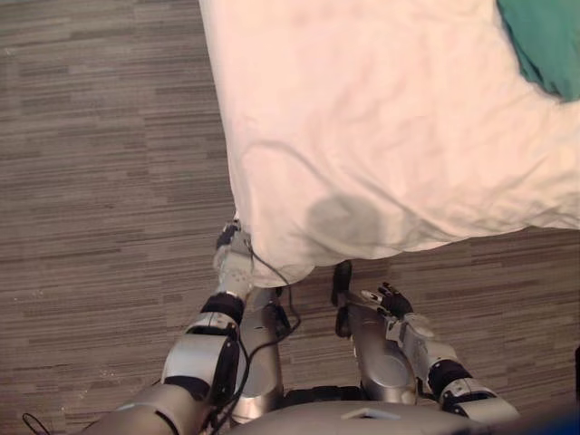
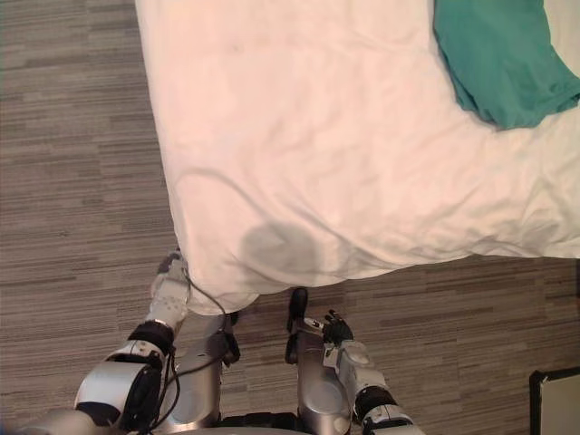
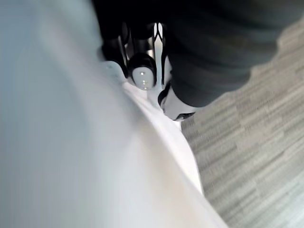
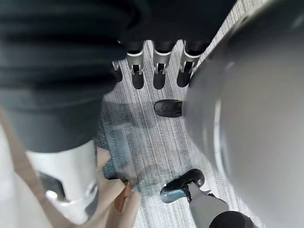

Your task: Tidy the bed and pick cloth on bed and put in laundry

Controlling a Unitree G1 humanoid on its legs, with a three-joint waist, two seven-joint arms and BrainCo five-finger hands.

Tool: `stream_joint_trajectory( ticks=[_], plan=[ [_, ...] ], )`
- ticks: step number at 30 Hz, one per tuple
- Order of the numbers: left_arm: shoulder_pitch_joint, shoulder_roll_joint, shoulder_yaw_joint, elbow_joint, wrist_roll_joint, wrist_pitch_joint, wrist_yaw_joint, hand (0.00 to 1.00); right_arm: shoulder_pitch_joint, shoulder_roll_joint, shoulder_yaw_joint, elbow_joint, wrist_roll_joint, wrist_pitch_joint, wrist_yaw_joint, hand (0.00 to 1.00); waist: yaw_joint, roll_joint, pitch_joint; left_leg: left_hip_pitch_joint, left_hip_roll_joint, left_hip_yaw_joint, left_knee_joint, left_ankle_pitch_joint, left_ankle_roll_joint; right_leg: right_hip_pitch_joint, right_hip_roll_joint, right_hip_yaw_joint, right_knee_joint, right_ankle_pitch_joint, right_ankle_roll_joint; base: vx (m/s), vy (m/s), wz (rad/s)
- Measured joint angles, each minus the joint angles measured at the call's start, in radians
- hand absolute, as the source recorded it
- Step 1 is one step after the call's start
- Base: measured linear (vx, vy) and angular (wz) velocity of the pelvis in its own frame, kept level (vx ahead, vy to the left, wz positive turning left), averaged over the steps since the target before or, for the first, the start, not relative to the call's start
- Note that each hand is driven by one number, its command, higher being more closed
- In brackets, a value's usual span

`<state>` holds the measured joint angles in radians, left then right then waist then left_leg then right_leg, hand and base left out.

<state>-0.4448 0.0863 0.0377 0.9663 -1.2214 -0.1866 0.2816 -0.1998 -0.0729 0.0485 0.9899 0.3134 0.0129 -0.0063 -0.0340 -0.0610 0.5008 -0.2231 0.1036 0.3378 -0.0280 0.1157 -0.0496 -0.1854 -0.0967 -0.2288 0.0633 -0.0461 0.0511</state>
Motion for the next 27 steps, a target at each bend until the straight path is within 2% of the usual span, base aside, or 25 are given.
stream_joint_trajectory(
  ticks=[3, 4, 7, 8, 10, 13, 15, 17, 19, 20, 22, 23, 24, 27],
  plan=[
    [0.073, -0.003, 0.0, 0.007, 0.02, 0.009, 0.01, 1.0, 0.004, -0.001, -0.012, 0.014, 0.002, -0.008, -0.001, 0.0, 0.013, 0.007, 0.004, 0.022, -0.007, -0.022, -0.001, 0.0, 0.0, 0.035, -0.006, -0.009, -0.014, 0.006, 0.009, -0.04, 0.031, 0.1],
    [0.106, -0.004, 0.001, 0.011, 0.019, 0.009, 0.016, 0.0, 0.01, -0.002, -0.017, 0.018, 0.02, -0.011, -0.002, 0.0, 0.023, 0.009, 0.005, 0.038, -0.01, -0.023, -0.004, 0.0, 0.0, 0.049, -0.008, -0.008, -0.017, 0.006, 0.009, -0.05, 0.031, 0.01],
    [0.166, -0.004, 0.003, 0.013, 0.013, 0.007, 0.042, 0.0, 0.015, -0.002, -0.036, 0.03, 0.028, -0.021, -0.002, 0.0, 0.027, 0.015, 0.002, 0.057, -0.014, -0.029, -0.013, 0.0, 0.0, 0.073, -0.008, -0.009, -0.03, 0.006, 0.009, -0.08, 0.028, 0.01],
    [0.183, -0.004, 0.004, 0.031, -0.008, 0.0, 0.06, 0.0, 0.023, -0.009, -0.044, 0.029, 0.033, -0.026, -0.002, 0.0, 0.026, 0.028, -0.005, 0.078, -0.013, -0.032, -0.045, 0.0, 0.0, 0.077, -0.001, -0.008, -0.03, 0.006, 0.009, -0.08, 0.03, -0.04],
    [0.188, -0.006, 0.006, 0.037, -0.018, -0.008, 0.092, 0.0, 0.038, -0.01, -0.07, 0.028, 0.039, -0.036, -0.002, 0.0, 0.025, 0.036, -0.009, 0.101, -0.014, -0.036, -0.068, 0.003, 0.005, 0.087, 0.002, -0.005, -0.029, 0.006, 0.009, -0.09, 0.042, -0.06],
    [0.201, -0.007, 0.019, 0.037, -0.022, -0.036, 0.142, 0.0, 0.083, -0.008, -0.101, 0.031, 0.073, -0.041, -0.005, 0.0, 0.026, 0.035, -0.071, 0.107, -0.016, -0.029, -0.069, 0.003, 0.006, 0.093, 0.0, 0.0, -0.03, 0.006, 0.008, -0.06, 0.03, -0.03],
    [0.226, -0.006, 0.065, 0.031, -0.021, -0.059, 0.17, 0.0, 0.13, -0.007, -0.124, 0.032, 0.116, -0.041, -0.015, 0.0, 0.026, 0.035, -0.14, 0.139, -0.017, -0.016, -0.069, -0.005, 0.008, 0.12, 0.0, 0.012, -0.037, 0.006, 0.008, 0.02, 0.013, -0.2],
    [0.256, -0.007, 0.123, 0.019, -0.012, -0.092, 0.196, 0.0, 0.157, -0.006, -0.166, 0.026, 0.163, -0.039, -0.047, 0.0, 0.026, 0.039, -0.188, 0.179, -0.018, -0.002, -0.07, -0.018, 0.007, 0.156, 0.001, 0.024, -0.052, 0.006, 0.009, 0.04, 0.003, -0.31],
    [0.309, -0.007, 0.193, -0.053, 0.0, -0.145, 0.206, 0.0, 0.186, -0.009, -0.242, -0.003, 0.222, -0.042, -0.112, 0.0, 0.024, 0.05, -0.255, 0.21, -0.018, 0.016, -0.074, -0.03, 0.001, 0.181, 0.002, 0.039, -0.064, 0.006, 0.009, 0.05, -0.006, -0.28],
    [0.316, -0.007, 0.211, -0.067, 0.007, -0.158, 0.207, 0.0, 0.194, -0.009, -0.262, -0.016, 0.235, -0.042, -0.134, 0.0, 0.024, 0.054, -0.265, 0.218, -0.017, 0.018, -0.075, -0.032, 0.001, 0.187, 0.002, 0.043, -0.065, 0.006, 0.009, 0.04, -0.013, -0.2],
    [0.348, -0.003, 0.253, -0.137, 0.119, -0.198, 0.255, 0.0, 0.202, -0.01, -0.328, -0.071, 0.265, -0.046, -0.235, 0.0, 0.029, 0.061, -0.291, 0.25, -0.013, 0.033, -0.075, -0.038, -0.001, 0.215, 0.004, 0.05, -0.067, 0.006, 0.01, 0.03, -0.018, -0.15],
    [0.352, -0.001, 0.257, -0.15, 0.148, -0.2, 0.271, 0.0, 0.202, -0.011, -0.341, -0.082, 0.265, -0.052, -0.258, 0.0, 0.029, 0.062, -0.298, 0.255, -0.013, 0.034, -0.075, -0.038, -0.002, 0.219, 0.004, 0.05, -0.067, 0.006, 0.01, 0.03, -0.021, -0.1],
    [0.365, 0.003, 0.257, -0.168, 0.197, -0.201, 0.293, 0.0, 0.203, -0.012, -0.358, -0.121, 0.266, -0.063, -0.295, 1.0, 0.029, 0.065, -0.302, 0.269, -0.012, 0.035, -0.075, -0.039, -0.003, 0.233, 0.005, 0.049, -0.069, 0.006, 0.01, 0.01, -0.019, -0.05],
    [0.395, -0.002, 0.248, -0.17, 0.272, -0.172, 0.319, 0.0, 0.203, -0.017, -0.343, -0.262, 0.262, -0.096, -0.321, 1.0, 0.031, 0.065, -0.311, 0.278, -0.009, 0.034, -0.075, -0.04, -0.004, 0.243, 0.006, 0.046, -0.073, 0.007, 0.011, 0.0, 0.0, 0.0]
  ],
)
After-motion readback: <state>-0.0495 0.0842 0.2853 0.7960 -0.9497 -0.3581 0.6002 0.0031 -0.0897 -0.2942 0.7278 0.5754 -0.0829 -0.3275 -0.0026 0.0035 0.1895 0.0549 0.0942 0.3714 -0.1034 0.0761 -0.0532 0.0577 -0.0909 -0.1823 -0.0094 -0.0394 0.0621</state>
